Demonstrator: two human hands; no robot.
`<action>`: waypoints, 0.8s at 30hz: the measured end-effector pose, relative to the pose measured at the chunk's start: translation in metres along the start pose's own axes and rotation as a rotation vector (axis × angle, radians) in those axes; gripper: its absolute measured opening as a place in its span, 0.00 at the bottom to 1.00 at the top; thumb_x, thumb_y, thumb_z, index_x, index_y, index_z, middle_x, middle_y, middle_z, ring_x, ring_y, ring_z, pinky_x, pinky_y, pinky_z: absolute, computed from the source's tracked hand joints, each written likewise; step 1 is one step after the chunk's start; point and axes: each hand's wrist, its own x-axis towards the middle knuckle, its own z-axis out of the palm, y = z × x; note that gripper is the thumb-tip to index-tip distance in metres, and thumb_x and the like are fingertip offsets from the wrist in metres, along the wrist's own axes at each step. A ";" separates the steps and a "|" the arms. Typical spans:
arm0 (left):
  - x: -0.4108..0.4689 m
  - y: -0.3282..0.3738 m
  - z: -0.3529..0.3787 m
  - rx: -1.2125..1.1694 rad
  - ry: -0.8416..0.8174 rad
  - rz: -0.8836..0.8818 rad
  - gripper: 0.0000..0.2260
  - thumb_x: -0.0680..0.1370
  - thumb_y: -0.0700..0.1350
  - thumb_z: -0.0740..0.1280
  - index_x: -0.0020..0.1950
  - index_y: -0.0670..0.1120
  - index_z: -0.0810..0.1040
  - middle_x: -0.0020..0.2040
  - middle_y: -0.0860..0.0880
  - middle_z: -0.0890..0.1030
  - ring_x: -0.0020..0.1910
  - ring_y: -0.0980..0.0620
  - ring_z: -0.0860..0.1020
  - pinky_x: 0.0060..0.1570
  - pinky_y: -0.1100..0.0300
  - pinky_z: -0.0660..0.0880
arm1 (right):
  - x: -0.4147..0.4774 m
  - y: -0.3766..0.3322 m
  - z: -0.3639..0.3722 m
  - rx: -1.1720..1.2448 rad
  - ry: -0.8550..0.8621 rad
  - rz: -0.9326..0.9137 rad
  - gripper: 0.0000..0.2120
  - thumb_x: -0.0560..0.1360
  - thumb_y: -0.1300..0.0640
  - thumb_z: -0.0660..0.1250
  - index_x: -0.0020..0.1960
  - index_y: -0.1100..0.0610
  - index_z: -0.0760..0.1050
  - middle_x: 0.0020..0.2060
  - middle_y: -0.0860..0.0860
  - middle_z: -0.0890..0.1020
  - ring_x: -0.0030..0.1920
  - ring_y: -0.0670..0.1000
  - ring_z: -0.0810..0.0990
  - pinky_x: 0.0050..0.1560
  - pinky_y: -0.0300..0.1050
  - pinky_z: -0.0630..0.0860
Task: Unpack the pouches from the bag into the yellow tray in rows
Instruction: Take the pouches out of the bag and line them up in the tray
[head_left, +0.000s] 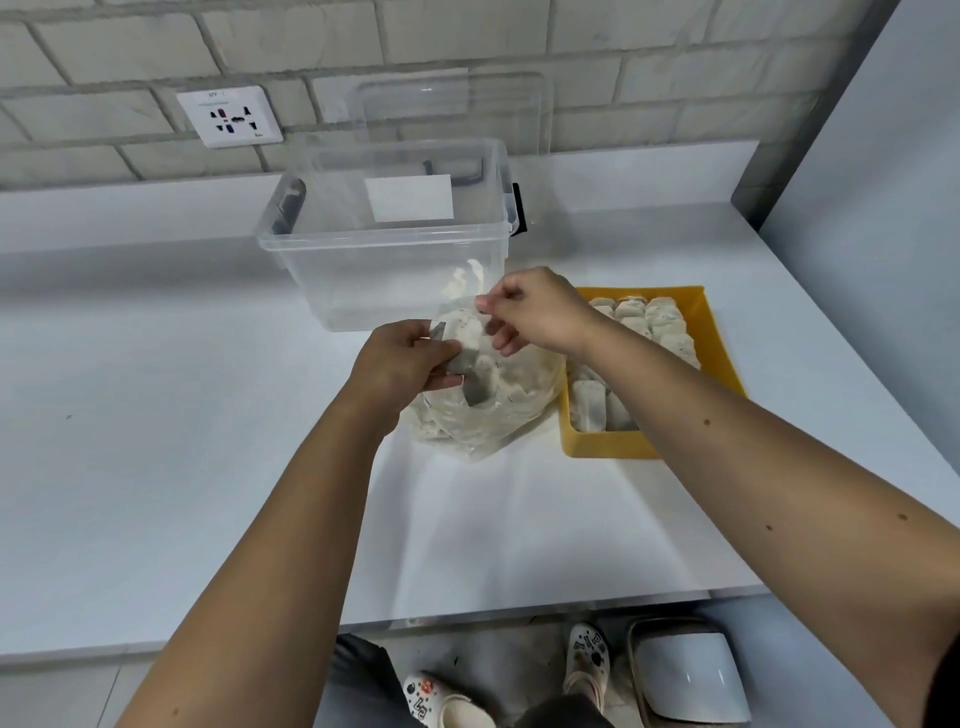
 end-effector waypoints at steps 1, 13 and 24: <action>0.002 -0.002 -0.002 0.017 0.043 0.008 0.06 0.78 0.36 0.69 0.53 0.35 0.80 0.45 0.41 0.84 0.38 0.50 0.84 0.44 0.60 0.83 | 0.002 0.005 0.005 -0.064 0.013 0.038 0.10 0.79 0.58 0.66 0.51 0.64 0.80 0.41 0.59 0.84 0.36 0.56 0.85 0.41 0.49 0.83; 0.010 -0.007 -0.007 0.127 0.123 0.004 0.09 0.78 0.37 0.68 0.57 0.36 0.78 0.52 0.36 0.82 0.43 0.46 0.83 0.45 0.54 0.83 | 0.006 0.023 0.046 -0.695 -0.264 0.076 0.16 0.73 0.49 0.71 0.35 0.56 0.70 0.37 0.52 0.75 0.43 0.54 0.73 0.34 0.44 0.65; 0.005 0.000 -0.002 0.088 0.106 0.036 0.12 0.78 0.38 0.69 0.61 0.37 0.77 0.51 0.39 0.81 0.39 0.48 0.83 0.43 0.56 0.84 | -0.020 0.012 -0.022 0.161 -0.168 0.114 0.13 0.71 0.71 0.72 0.51 0.61 0.73 0.31 0.55 0.81 0.31 0.52 0.82 0.39 0.47 0.83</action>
